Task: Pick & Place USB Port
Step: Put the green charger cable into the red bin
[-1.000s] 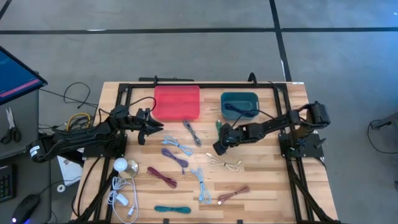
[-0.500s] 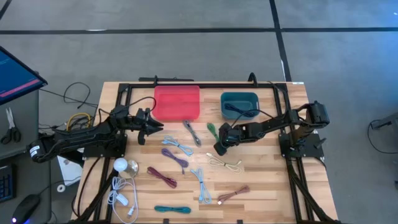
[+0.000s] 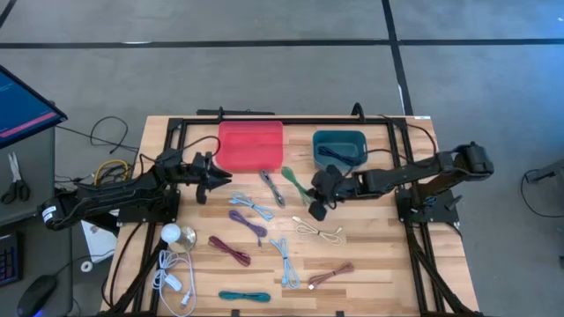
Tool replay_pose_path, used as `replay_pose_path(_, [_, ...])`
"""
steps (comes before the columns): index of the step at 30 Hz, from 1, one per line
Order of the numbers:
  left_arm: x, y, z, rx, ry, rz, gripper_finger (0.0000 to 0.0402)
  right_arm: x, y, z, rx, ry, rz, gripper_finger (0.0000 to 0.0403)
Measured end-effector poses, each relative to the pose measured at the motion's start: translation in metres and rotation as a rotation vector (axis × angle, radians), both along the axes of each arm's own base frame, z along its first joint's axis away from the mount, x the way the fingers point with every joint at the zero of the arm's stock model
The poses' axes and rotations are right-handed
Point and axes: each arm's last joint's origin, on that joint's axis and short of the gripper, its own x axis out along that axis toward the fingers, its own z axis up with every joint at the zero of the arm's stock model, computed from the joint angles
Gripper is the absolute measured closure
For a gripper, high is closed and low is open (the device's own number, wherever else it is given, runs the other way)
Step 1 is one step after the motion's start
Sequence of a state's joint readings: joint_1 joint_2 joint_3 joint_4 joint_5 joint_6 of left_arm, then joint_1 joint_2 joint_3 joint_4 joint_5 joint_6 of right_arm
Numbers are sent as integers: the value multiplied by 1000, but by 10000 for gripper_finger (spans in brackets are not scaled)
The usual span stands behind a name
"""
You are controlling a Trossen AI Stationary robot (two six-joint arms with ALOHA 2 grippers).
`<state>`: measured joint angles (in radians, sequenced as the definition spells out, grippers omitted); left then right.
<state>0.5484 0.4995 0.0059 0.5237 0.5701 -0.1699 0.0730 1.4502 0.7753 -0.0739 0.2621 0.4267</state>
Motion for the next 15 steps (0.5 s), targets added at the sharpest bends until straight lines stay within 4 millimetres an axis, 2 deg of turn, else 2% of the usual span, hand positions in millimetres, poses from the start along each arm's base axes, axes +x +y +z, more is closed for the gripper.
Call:
replay_pose_path(4, [0, 2, 1, 2, -9, 82, 308, 10, -2, 4, -77, -76, 96, 402])
replay_pose_path(7, [0, 3, 1, -9, -14, 98, 299, 20, -6, -3, -72, -118, 162, 402])
replay_pose_path(15, [2, 0, 3, -38, -33, 68, 247, 48, -19, -21, -66, -181, 209, 403])
